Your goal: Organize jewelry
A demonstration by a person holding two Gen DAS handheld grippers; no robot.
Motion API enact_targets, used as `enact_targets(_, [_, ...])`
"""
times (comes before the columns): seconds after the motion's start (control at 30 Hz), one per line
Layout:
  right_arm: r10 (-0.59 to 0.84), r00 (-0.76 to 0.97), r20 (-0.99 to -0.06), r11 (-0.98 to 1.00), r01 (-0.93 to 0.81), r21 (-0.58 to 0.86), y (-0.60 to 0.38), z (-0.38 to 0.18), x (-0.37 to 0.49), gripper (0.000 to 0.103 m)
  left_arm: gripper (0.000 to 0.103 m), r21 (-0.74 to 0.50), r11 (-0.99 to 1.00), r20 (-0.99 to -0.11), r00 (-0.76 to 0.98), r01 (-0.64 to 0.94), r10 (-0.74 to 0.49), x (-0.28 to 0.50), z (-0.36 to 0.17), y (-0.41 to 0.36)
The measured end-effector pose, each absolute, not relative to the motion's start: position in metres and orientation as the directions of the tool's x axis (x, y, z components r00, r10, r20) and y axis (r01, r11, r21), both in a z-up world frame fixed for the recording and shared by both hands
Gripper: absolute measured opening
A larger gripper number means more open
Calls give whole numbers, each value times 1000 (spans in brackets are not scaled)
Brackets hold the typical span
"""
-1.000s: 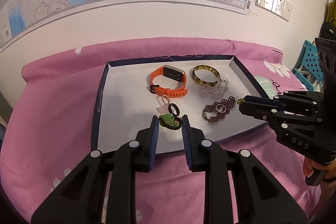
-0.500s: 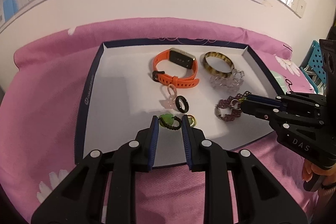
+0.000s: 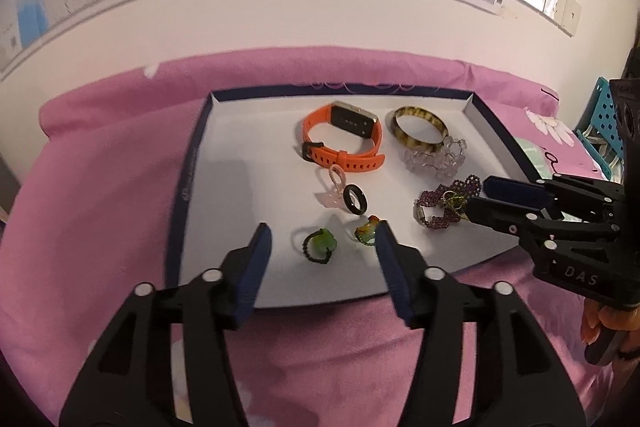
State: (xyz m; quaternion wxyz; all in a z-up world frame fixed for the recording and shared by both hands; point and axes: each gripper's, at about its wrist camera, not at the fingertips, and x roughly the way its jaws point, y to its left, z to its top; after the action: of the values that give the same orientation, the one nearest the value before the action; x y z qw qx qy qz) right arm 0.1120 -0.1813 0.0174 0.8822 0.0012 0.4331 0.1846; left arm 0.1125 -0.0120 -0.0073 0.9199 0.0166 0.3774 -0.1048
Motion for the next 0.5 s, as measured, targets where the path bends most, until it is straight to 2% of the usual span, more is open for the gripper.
enact_targets(0.03, [329, 564, -757, 932, -325, 163, -183, 20, 108, 44, 71, -45, 979, -690, 702, 201, -176, 108, -4, -10])
enact_targets(0.1, [327, 583, -744, 934, -321, 158, -184, 26, 100, 60, 79, -38, 982, -670, 724, 185, -162, 98, 0, -6])
enact_targets(0.2, [325, 604, -727, 937, -309, 162, -186, 32, 87, 75, 95, -34, 985, -653, 742, 171, -152, 84, 5, 1])
enact_targets(0.23, [327, 608, -723, 937, -308, 165, -186, 33, 82, 77, 96, -30, 986, -646, 749, 166, -146, 79, 6, 2])
enact_targets(0.3, [315, 618, -720, 942, -297, 158, -188, 33, 73, 92, 97, -13, 987, -644, 753, 162, -132, 70, 6, 4])
enact_targets(0.37, [313, 625, -715, 943, -293, 157, -187, 32, 65, 96, 97, -13, 989, -649, 751, 149, -122, 62, 3, 6])
enact_targets(0.5, [295, 626, -722, 950, -274, 150, -183, 29, 49, 96, 97, -3, 992, -658, 746, 126, -97, 49, -1, 7])
